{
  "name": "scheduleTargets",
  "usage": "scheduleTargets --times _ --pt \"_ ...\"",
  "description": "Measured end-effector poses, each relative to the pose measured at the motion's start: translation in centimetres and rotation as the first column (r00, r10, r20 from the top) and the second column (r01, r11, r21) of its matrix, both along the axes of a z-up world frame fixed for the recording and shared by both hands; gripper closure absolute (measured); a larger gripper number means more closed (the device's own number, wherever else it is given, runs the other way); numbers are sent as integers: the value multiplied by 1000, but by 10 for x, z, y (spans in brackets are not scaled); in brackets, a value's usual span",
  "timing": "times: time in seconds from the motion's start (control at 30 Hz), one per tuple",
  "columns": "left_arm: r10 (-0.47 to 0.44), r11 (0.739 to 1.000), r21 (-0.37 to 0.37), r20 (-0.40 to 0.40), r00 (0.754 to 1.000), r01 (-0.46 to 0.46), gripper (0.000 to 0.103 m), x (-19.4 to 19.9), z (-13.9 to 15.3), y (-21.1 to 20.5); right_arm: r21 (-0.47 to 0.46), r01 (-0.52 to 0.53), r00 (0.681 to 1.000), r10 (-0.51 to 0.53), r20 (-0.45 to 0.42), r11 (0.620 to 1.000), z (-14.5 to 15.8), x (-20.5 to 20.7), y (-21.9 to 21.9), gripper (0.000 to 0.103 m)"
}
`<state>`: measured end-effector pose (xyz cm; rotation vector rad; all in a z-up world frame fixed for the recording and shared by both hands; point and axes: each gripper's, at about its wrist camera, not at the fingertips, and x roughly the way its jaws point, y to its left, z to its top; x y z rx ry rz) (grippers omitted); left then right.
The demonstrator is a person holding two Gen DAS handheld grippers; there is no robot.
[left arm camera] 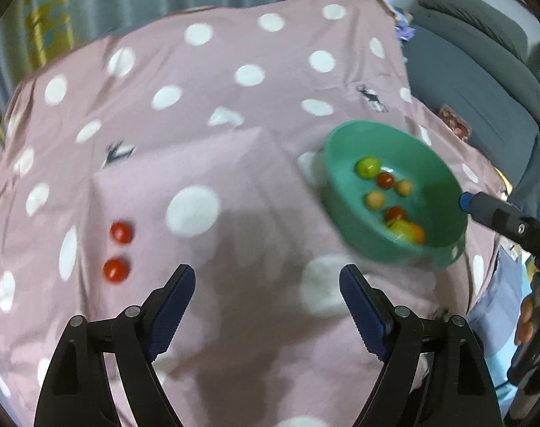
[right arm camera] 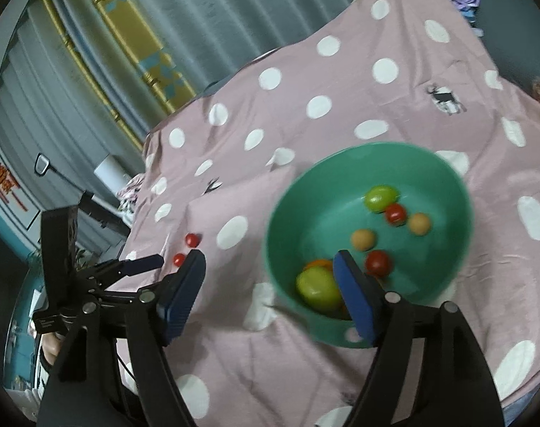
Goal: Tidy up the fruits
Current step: 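Move both grippers back to the two red cherry tomatoes on the cloth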
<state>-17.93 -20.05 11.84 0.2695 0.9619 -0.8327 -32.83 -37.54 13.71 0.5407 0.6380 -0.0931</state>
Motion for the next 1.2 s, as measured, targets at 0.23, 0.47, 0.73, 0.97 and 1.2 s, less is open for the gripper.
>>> scheduleTargets --times 0.23,0.47,0.73,0.97,1.2 --pt "148 988 -24 -71 986 -150 19 27 -22 77 -9 -132 991 132 -37 991 -6 31 40 27" --pt "257 959 -92 -102 961 -267 19 41 -32 129 -4 -269 959 267 -98 963 -23 70 86 27" --pt "221 971 -73 -71 973 -226 19 57 -42 126 1 -350 925 346 -158 937 -43 98 116 28" --pt "150 986 -62 -49 987 -153 23 83 -47 101 9 -349 922 345 -175 937 -51 106 114 28" --pt "124 991 -43 -80 989 -128 27 102 -61 87 39 -347 919 348 -183 937 -63 117 107 28"
